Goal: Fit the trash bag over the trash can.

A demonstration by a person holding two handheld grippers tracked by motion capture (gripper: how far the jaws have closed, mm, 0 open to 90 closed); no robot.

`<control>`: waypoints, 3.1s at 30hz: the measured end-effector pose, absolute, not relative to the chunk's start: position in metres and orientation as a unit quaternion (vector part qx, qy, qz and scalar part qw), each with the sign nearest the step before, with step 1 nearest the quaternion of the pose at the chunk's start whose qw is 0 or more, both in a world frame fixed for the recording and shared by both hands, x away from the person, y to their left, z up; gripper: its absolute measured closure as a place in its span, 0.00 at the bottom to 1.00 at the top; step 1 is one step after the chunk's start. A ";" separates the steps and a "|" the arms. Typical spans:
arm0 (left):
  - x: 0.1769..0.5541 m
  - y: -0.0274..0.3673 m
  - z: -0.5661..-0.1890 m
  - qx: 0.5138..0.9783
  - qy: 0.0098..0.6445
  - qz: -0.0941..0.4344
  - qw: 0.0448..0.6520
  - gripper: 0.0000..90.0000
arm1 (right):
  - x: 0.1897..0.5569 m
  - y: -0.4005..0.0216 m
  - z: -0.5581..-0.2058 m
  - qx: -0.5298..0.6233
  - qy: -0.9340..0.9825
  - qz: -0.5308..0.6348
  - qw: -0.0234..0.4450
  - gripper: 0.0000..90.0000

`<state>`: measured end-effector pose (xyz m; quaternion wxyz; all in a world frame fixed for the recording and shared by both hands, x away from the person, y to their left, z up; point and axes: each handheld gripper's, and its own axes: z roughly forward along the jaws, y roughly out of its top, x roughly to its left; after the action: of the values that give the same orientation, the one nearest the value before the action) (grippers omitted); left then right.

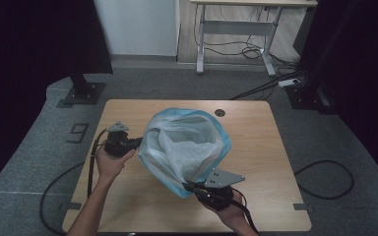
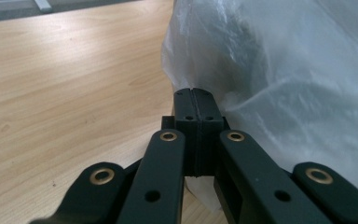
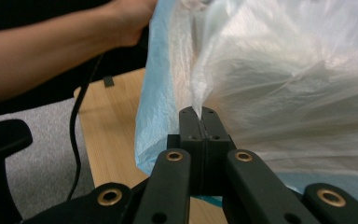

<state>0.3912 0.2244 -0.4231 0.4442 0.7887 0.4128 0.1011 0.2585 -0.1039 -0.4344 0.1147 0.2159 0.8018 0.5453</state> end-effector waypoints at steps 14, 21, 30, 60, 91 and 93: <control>0.400 0.220 -0.434 0.792 0.418 0.090 0.435 1.00 | 0.256 -0.113 -0.453 0.206 0.803 0.540 0.147 0.73; 0.401 0.221 -0.434 0.789 0.421 0.092 0.438 1.00 | 0.250 -0.162 -0.412 0.226 0.754 0.588 0.186 0.64; 0.404 0.215 -0.432 0.788 0.423 0.089 0.439 1.00 | 0.321 -0.198 -0.392 0.301 0.740 0.550 0.245 0.61; 0.336 0.259 -0.373 0.770 0.372 0.143 0.498 0.44 | 0.376 -0.186 -0.395 0.312 0.760 0.530 0.211 0.99; 0.358 0.240 -0.382 0.776 0.401 0.108 0.474 1.00 | 0.383 -0.189 -0.394 0.333 0.749 0.524 0.229 0.99; 0.368 0.241 -0.384 0.772 0.414 0.107 0.471 1.00 | 0.388 -0.189 -0.396 0.341 0.747 0.522 0.229 0.99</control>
<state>0.3680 0.2413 -0.3843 0.4711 0.7717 0.4138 0.1066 0.3879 -0.1888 -0.3959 0.2292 0.3409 0.7473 0.5223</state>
